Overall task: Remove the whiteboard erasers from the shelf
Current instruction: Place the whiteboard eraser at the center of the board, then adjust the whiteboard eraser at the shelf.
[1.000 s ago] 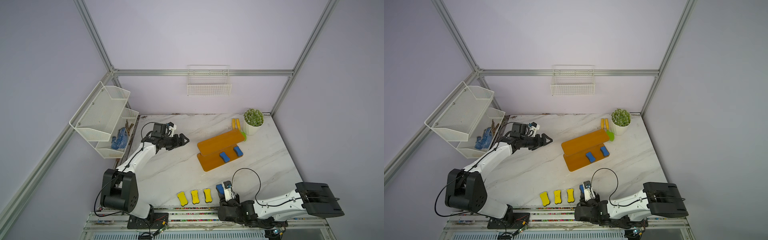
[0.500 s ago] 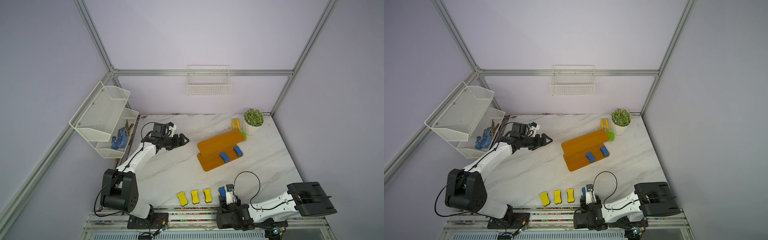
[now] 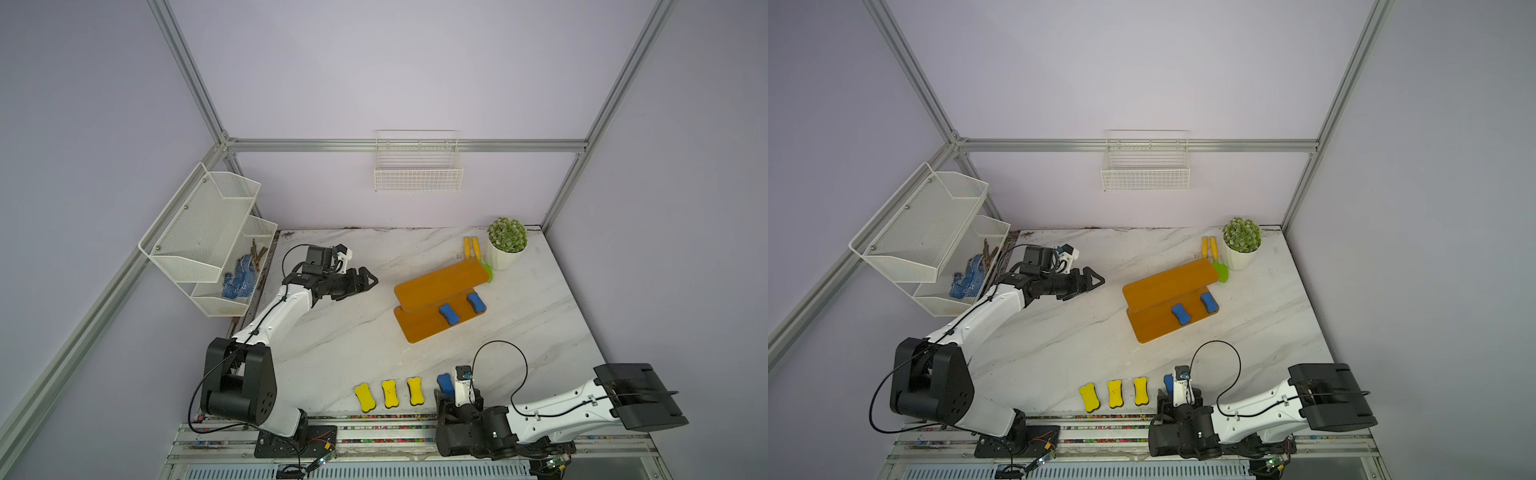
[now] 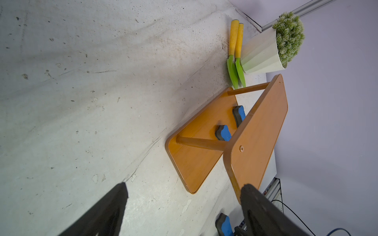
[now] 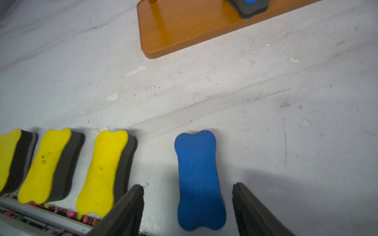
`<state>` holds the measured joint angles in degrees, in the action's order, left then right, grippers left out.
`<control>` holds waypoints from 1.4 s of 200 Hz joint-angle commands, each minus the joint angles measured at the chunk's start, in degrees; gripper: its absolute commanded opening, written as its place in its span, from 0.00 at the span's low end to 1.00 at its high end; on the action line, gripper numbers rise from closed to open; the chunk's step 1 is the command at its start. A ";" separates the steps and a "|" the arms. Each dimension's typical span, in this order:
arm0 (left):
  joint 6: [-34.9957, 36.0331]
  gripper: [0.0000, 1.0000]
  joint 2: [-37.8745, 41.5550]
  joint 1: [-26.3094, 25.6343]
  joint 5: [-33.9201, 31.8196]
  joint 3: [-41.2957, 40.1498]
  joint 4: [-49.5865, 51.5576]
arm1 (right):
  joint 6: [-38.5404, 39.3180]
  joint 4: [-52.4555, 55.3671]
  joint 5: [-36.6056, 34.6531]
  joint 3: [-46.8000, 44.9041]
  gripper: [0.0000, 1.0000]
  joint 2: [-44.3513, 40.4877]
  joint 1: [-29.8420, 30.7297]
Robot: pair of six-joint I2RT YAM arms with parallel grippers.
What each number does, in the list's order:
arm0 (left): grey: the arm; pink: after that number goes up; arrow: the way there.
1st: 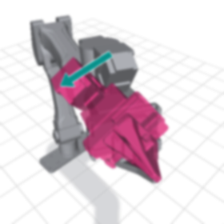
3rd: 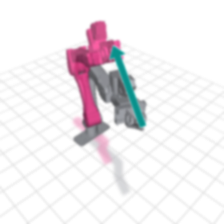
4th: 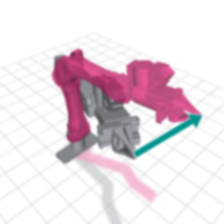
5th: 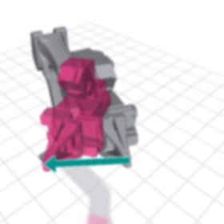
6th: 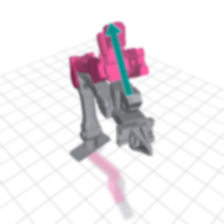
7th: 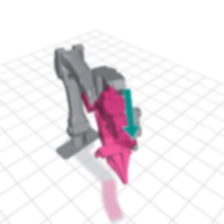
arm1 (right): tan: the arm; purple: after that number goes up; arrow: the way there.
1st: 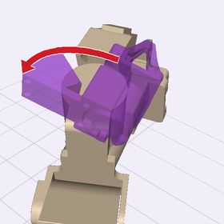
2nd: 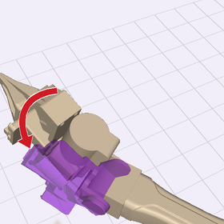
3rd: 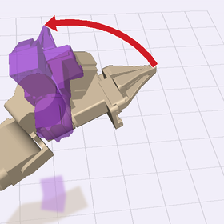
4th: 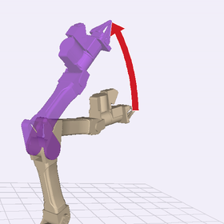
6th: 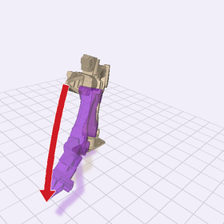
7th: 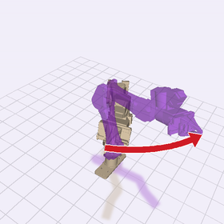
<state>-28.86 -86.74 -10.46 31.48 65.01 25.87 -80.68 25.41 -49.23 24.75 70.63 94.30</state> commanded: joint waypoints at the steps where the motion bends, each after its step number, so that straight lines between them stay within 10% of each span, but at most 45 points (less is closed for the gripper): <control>1: 1.44 0.90 1.48 0.44 0.16 0.20 -0.34 | 2.86 1.73 -2.36 -0.57 0.74 -5.19 -1.83; 57: 1.37 0.90 1.75 0.43 0.41 0.15 -0.35 | 38.97 -23.35 6.42 -10.23 0.71 -19.32 -23.21; 121: 1.42 0.90 0.89 0.35 1.03 0.12 -0.56 | 66.73 -57.99 27.65 -14.38 0.69 -4.64 -48.57; 280: 1.70 0.90 -0.29 1.14 1.91 0.51 -0.27 | 65.42 -66.25 39.19 -2.37 0.75 17.22 -65.38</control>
<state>-28.82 -87.33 -9.76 32.75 65.01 26.00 -13.19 -39.46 -10.81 21.19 86.17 29.56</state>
